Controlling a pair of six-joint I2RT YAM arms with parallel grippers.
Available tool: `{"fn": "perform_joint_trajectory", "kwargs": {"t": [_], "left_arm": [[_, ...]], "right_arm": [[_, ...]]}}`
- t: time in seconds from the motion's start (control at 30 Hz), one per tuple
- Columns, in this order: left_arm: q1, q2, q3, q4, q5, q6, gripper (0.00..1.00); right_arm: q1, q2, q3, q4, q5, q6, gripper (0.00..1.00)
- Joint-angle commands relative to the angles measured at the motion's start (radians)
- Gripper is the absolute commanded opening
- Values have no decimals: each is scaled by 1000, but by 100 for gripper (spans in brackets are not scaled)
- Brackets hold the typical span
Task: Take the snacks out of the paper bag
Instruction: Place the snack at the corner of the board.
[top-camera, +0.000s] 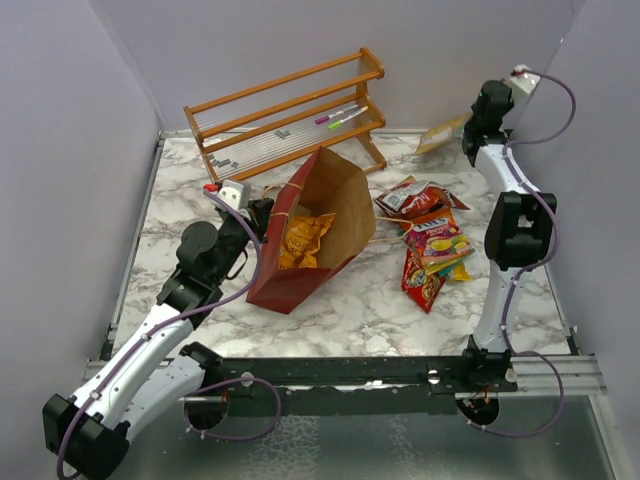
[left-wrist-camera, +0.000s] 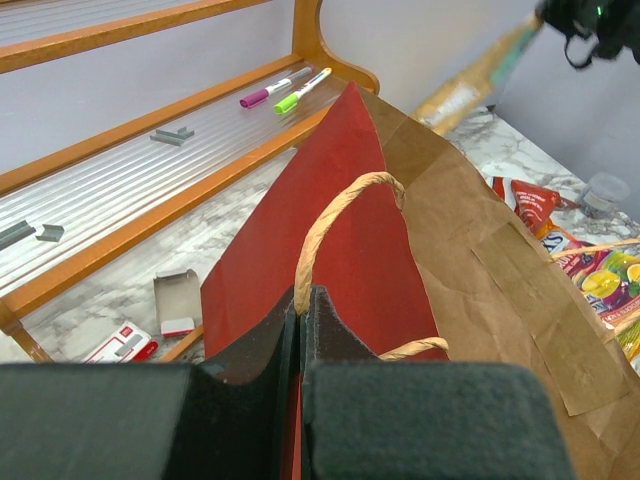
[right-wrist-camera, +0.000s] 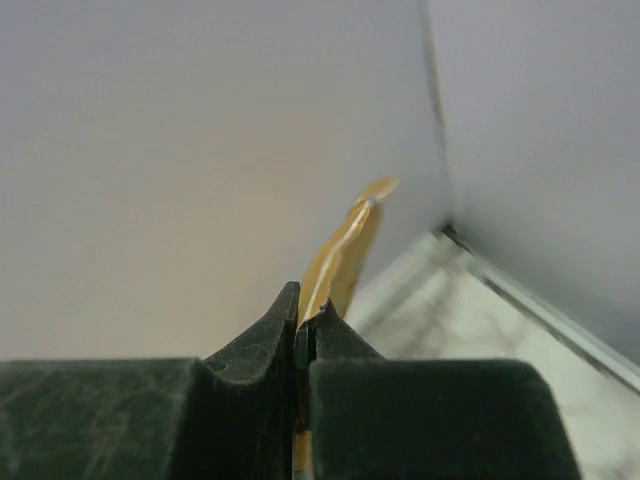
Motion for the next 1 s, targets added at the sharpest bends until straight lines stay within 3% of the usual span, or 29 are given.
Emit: {"fn": "perform_joint_trajectory", "kwargs": {"t": [0.0, 0.3, 0.43, 0.63, 0.8, 0.97], "left_arm": [[-6, -7, 6, 1, -3, 0, 0], [-13, -11, 2, 4, 10, -10, 0], [-12, -14, 2, 14, 59, 8, 0], [-12, -26, -3, 39, 209, 35, 0], [-12, -26, 8, 5, 341, 63, 0], [-13, -12, 11, -17, 500, 39, 0]], "right_arm": [[-80, -116, -275, 17, -40, 207, 1], [-121, -258, -657, 55, -19, 276, 2], [-123, -330, -734, 0, -25, 306, 14], [-123, -527, -849, -80, -166, 337, 38], [-123, -759, -1040, -73, -399, 305, 52], [-117, -951, -1164, -43, -925, 197, 53]]}}
